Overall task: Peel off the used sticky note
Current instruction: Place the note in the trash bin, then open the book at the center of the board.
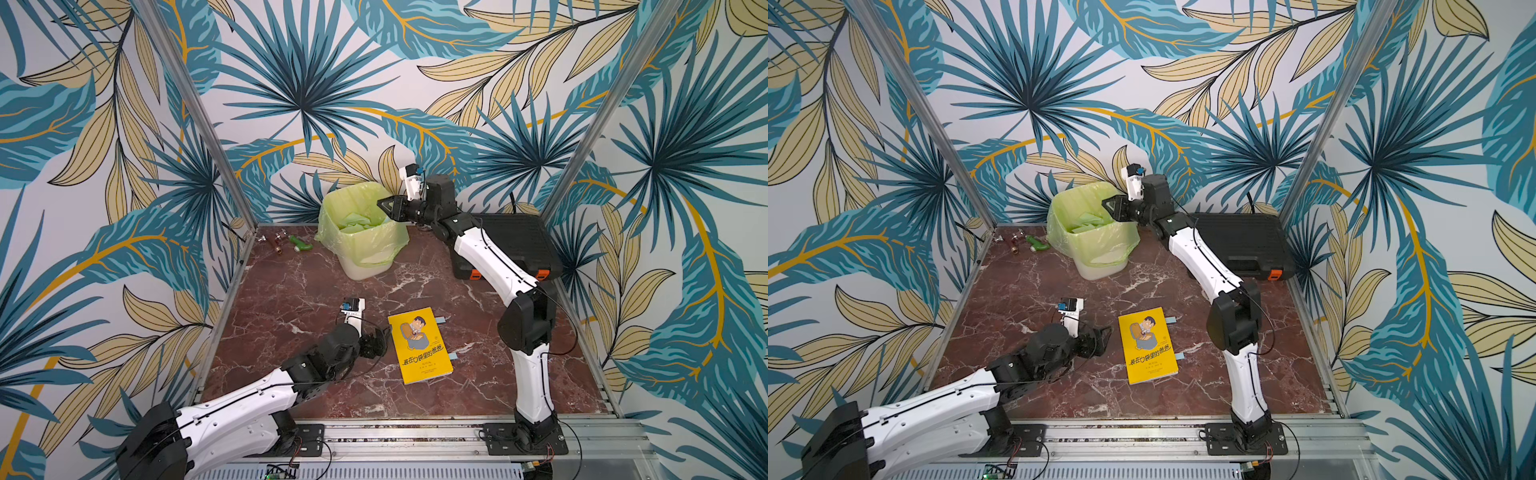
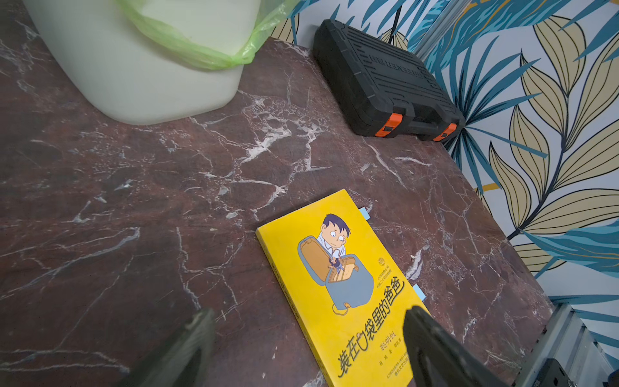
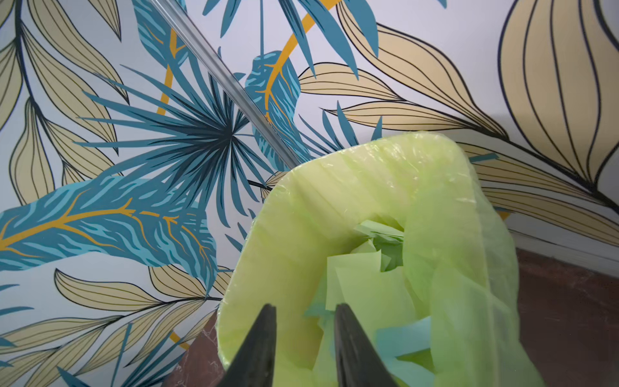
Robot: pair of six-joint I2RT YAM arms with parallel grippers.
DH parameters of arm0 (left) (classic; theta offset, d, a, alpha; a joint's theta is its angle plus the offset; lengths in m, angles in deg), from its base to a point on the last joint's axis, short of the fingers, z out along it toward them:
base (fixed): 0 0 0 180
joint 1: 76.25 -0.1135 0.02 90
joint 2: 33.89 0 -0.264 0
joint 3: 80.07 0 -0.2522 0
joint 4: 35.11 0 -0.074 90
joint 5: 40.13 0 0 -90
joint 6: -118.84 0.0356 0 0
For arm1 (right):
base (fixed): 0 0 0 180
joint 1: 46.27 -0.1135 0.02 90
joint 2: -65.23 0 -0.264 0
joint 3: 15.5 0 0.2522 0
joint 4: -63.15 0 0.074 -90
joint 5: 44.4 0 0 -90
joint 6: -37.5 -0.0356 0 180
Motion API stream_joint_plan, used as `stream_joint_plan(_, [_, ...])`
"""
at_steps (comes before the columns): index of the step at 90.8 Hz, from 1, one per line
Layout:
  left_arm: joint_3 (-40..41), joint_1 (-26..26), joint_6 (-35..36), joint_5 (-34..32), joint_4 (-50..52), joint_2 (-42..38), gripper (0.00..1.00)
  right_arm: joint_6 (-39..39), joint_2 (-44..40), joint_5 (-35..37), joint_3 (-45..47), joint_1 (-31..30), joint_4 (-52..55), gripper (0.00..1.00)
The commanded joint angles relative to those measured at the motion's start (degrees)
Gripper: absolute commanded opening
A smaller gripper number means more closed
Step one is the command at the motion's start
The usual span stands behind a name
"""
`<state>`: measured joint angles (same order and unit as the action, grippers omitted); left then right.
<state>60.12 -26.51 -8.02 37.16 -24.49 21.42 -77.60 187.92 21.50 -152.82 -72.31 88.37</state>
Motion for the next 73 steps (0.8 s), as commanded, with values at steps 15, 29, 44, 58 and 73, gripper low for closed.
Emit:
stream_joint_plan(15, [-2.4, 0.1, -1.4, 3.0, 0.2, 6.7, 0.91, 1.7, -14.4, 1.5, 13.4, 1.5, 7.5, 0.48])
stream_joint_plan(29, [-4.7, -0.5, -2.4, 9.3, -1.6, 14.9, 0.9, 1.0, -26.7, 3.1, 32.3, 2.8, 7.4, 0.52])
stream_joint_plan(44, [-6.1, -3.0, -3.9, 15.1, -4.1, 21.0, 0.89, -0.9, -36.8, 2.8, 49.8, 4.8, 7.2, 0.52])
stream_joint_plan(58, [-6.8, -6.5, -5.4, 20.3, -5.1, 24.6, 0.89, -4.1, -42.2, -1.5, 63.0, 9.0, 5.5, 0.52])
stream_joint_plan(73, [-8.2, -7.8, -5.9, 24.1, -5.6, 28.2, 0.9, -6.1, -41.7, -6.8, 72.2, 11.7, 1.7, 0.55])
